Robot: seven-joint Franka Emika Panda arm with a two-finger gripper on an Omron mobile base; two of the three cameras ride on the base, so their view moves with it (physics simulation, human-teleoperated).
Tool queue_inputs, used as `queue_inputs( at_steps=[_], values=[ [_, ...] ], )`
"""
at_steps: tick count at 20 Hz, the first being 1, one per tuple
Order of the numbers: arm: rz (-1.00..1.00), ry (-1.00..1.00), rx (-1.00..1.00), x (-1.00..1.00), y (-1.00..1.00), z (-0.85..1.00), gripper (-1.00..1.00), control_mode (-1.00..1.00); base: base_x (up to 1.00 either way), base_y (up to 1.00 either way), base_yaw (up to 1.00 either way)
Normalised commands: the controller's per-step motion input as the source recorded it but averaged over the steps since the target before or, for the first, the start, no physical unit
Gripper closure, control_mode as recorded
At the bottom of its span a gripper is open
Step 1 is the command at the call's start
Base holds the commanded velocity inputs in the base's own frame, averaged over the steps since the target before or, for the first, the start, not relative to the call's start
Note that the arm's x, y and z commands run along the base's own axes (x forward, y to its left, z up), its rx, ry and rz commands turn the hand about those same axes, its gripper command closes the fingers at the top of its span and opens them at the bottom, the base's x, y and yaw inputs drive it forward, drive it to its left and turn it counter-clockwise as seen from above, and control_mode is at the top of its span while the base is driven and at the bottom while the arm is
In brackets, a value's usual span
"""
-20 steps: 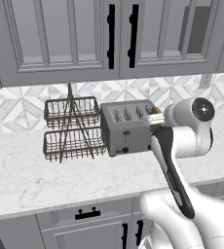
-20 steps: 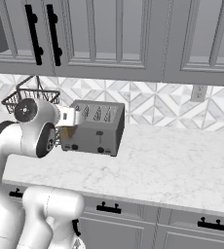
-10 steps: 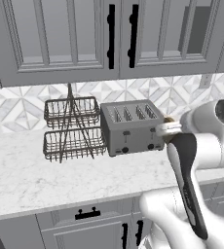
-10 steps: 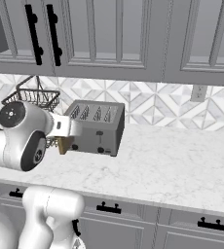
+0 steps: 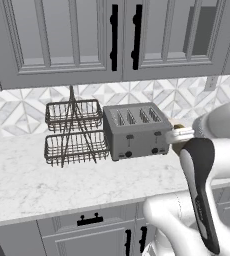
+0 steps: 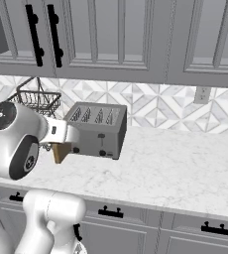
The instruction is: Start the toaster. Once the lever pops up, take the bread to the plate on the dining counter.
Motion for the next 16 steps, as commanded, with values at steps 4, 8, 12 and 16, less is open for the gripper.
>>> queue_inputs(
  at_steps=[4,8,12,16],
  values=[
    [-0.08,0.00,0.02,-0.22,-0.01,0.00,1.00,-1.00,0.00,0.00,0.00],
    [-0.10,-0.03,0.06,-0.27,-0.03,0.00,1.00,-1.00,0.00,0.00,0.00],
    [-0.01,-0.01,0.01,-0.07,-0.01,0.00,1.00,1.00,-0.50,-0.05,-0.01],
    [0.00,0.00,0.00,0.00,0.00,0.00,1.00,1.00,-1.00,-0.17,-0.19]
  ],
)
